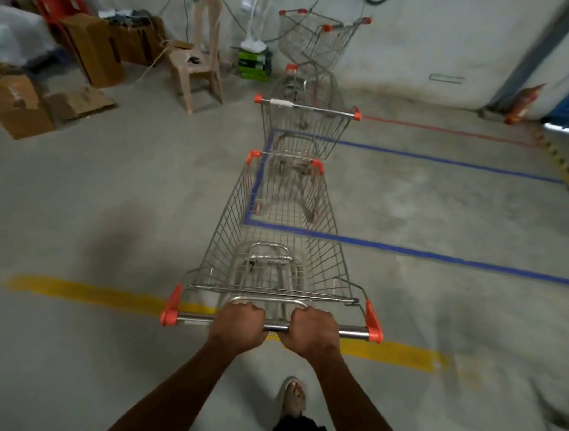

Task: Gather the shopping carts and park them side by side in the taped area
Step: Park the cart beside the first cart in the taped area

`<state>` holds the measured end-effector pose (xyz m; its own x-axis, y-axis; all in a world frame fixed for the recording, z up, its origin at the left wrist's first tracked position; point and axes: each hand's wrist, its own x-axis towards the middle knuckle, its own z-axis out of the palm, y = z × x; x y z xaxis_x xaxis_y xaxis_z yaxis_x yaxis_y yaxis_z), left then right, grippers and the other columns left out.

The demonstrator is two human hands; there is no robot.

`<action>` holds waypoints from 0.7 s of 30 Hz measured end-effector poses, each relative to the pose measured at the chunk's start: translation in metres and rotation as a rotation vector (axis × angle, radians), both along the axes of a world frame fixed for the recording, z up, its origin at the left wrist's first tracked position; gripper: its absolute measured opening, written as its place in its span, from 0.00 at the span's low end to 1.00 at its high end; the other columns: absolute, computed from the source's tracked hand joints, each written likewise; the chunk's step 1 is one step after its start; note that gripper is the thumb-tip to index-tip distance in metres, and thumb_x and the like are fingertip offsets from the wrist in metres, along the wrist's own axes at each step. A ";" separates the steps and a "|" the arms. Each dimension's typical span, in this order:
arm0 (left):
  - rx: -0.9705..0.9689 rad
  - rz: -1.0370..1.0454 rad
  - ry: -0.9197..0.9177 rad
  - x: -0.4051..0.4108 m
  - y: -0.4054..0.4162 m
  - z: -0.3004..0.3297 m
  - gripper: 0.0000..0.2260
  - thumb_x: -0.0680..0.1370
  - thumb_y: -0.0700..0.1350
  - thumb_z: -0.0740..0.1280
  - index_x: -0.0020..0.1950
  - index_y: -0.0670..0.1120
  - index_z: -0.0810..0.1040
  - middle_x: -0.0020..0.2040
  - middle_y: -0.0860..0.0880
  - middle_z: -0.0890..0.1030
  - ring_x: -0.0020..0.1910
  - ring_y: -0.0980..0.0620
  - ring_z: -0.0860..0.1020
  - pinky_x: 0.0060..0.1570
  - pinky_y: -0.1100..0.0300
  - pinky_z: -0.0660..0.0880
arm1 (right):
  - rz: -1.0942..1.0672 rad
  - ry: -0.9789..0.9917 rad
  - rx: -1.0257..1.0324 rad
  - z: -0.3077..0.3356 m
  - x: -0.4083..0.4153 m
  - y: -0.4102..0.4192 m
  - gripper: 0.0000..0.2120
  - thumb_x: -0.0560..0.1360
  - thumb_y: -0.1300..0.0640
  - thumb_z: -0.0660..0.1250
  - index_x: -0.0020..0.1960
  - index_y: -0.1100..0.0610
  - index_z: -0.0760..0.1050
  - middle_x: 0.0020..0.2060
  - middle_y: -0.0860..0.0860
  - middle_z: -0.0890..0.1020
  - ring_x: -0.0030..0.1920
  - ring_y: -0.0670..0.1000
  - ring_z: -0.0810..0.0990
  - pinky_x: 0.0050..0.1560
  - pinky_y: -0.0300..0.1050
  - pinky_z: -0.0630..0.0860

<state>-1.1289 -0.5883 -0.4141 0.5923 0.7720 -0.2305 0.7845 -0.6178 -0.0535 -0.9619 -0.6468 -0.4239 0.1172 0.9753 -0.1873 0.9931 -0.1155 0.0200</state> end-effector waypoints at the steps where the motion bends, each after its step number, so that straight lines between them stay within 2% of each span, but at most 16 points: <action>1: -0.012 -0.023 0.020 -0.002 -0.012 0.002 0.15 0.72 0.56 0.66 0.47 0.46 0.84 0.45 0.45 0.85 0.44 0.43 0.84 0.43 0.56 0.78 | -0.020 -0.002 0.004 0.001 -0.005 -0.014 0.25 0.74 0.34 0.64 0.53 0.55 0.81 0.50 0.54 0.85 0.51 0.58 0.84 0.50 0.48 0.76; 2: -0.014 -0.039 0.018 -0.004 -0.023 0.002 0.16 0.75 0.55 0.65 0.53 0.46 0.84 0.50 0.45 0.85 0.49 0.42 0.84 0.48 0.55 0.77 | -0.041 -0.002 0.010 0.000 -0.010 -0.028 0.26 0.73 0.33 0.63 0.53 0.55 0.81 0.49 0.54 0.85 0.50 0.58 0.84 0.49 0.48 0.76; 4: -0.032 -0.065 0.063 -0.008 -0.041 0.004 0.17 0.77 0.55 0.64 0.57 0.46 0.82 0.55 0.45 0.84 0.54 0.42 0.82 0.52 0.55 0.76 | -0.086 0.006 0.014 0.004 -0.021 -0.054 0.28 0.73 0.30 0.62 0.51 0.55 0.81 0.47 0.54 0.85 0.48 0.58 0.85 0.47 0.48 0.77; 9: -0.035 -0.133 0.075 -0.018 -0.080 -0.001 0.17 0.76 0.55 0.62 0.57 0.47 0.82 0.55 0.46 0.84 0.54 0.42 0.82 0.52 0.53 0.77 | -0.243 0.042 -0.050 0.003 -0.041 -0.109 0.27 0.68 0.29 0.65 0.38 0.54 0.81 0.34 0.54 0.84 0.36 0.56 0.85 0.37 0.46 0.77; 10: -0.035 -0.154 0.073 -0.019 -0.087 -0.003 0.17 0.76 0.56 0.62 0.56 0.47 0.82 0.54 0.46 0.84 0.54 0.42 0.83 0.51 0.53 0.77 | -0.267 0.034 -0.047 0.003 -0.044 -0.118 0.27 0.68 0.30 0.65 0.38 0.54 0.81 0.34 0.54 0.84 0.35 0.56 0.85 0.37 0.45 0.77; 15: -0.019 -0.211 0.073 -0.019 -0.112 -0.015 0.18 0.76 0.57 0.61 0.55 0.48 0.81 0.53 0.47 0.84 0.52 0.42 0.83 0.50 0.53 0.77 | -0.299 0.057 -0.036 0.008 -0.048 -0.157 0.25 0.74 0.35 0.59 0.53 0.55 0.81 0.50 0.55 0.85 0.51 0.59 0.85 0.53 0.50 0.77; 21: -0.011 -0.271 0.058 -0.007 -0.126 -0.017 0.17 0.76 0.57 0.60 0.55 0.49 0.80 0.52 0.49 0.84 0.51 0.43 0.83 0.48 0.55 0.76 | -0.368 0.093 -0.052 0.011 -0.042 -0.181 0.22 0.78 0.37 0.58 0.52 0.54 0.80 0.48 0.54 0.85 0.48 0.58 0.85 0.47 0.48 0.75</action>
